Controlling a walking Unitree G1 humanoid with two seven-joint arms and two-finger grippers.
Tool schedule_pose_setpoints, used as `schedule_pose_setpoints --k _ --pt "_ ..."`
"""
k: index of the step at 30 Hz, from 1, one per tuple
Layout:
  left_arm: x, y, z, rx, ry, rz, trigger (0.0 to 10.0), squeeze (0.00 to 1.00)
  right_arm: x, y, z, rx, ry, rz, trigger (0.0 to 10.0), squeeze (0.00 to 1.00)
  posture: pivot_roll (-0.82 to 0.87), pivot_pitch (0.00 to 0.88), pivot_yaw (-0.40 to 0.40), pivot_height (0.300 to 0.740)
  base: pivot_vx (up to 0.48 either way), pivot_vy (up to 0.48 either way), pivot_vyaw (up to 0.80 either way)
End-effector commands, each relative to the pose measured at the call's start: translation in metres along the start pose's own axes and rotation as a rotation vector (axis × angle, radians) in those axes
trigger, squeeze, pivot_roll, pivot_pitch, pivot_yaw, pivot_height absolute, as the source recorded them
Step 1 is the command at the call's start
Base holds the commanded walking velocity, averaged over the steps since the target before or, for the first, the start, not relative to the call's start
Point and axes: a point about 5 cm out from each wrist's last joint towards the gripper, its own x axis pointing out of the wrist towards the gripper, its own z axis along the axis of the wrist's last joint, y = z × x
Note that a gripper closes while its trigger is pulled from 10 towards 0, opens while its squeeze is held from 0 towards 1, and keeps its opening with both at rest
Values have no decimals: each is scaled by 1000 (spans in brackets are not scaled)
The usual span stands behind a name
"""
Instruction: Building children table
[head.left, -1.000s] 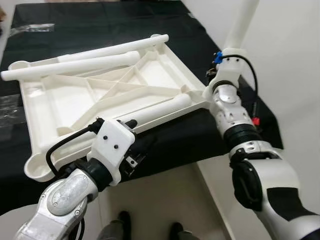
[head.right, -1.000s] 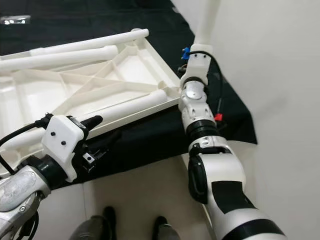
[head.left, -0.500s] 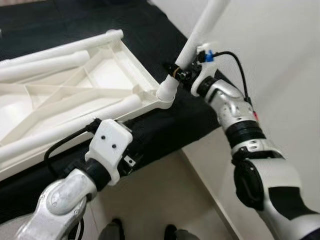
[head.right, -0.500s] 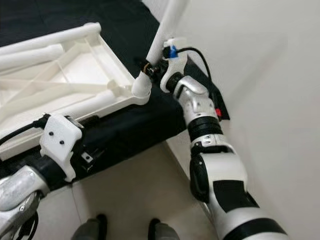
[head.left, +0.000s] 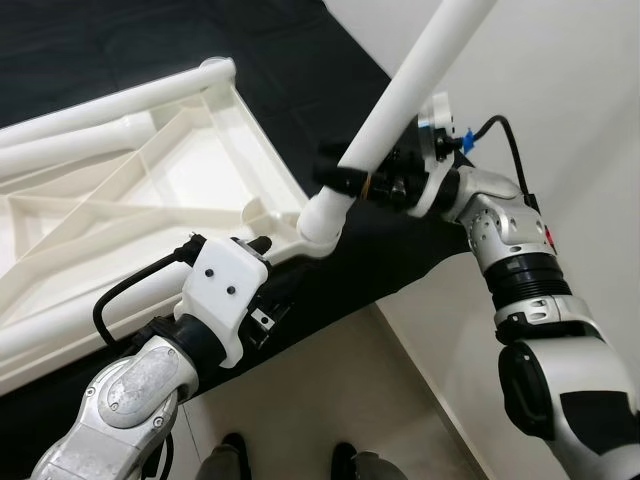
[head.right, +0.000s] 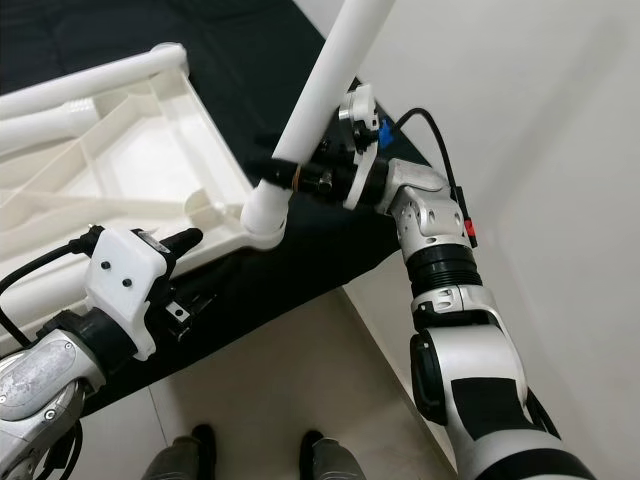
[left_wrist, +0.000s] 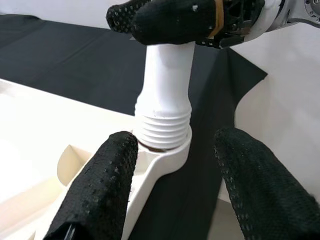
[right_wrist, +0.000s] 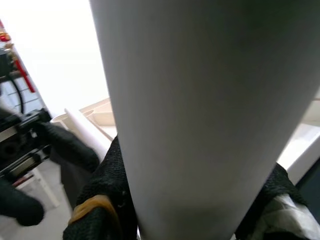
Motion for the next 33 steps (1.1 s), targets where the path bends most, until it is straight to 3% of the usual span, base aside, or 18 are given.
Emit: schedule_pose_setpoints --k 1,5,9,10,12,15,16,20,23,33 --pt "-3 -4 1 3 -4 -23 10000 0 -8 8 -48 128 210 32 0 0 118 323 -109 740 0 0 0" --pt "-4 -4 1 6 -7 -30 10000 0 -2 5 -40 33 249 35 0 0 114 319 -113 740 0 0 0" --pt "-4 -5 1 1 -10 -41 10000 0 1 5 -37 -2 245 34 0 0 111 317 -114 740 0 0 0" --pt "-4 -8 1 -12 -11 -71 10000 0 7 1 -32 -35 227 -16 0 0 111 315 -114 740 0 0 0" --pt "-9 -26 -3 -54 16 -210 10000 0 17 2 -18 -87 186 27 0 0 111 312 -113 740 0 0 0" --pt "-11 -32 -5 -78 27 -248 10000 0 21 3 -11 -114 180 60 0 0 111 312 -113 740 0 0 0" --pt "-12 -36 -6 -86 32 -267 10000 0 24 4 -6 -162 196 92 0 0 112 312 -114 740 0 0 0" --pt "-12 -38 -6 -93 33 -265 10000 0 28 4 -3 -189 212 97 0 0 112 312 -114 740 0 0 0" --pt "-11 -39 -6 -97 30 -254 10000 0 38 0 -5 -277 315 86 0 0 110 319 -118 740 0 0 0" --pt "-11 -39 -6 -99 25 -240 10000 0 44 1 -9 -256 397 177 0 0 111 323 -123 740 0 0 0"
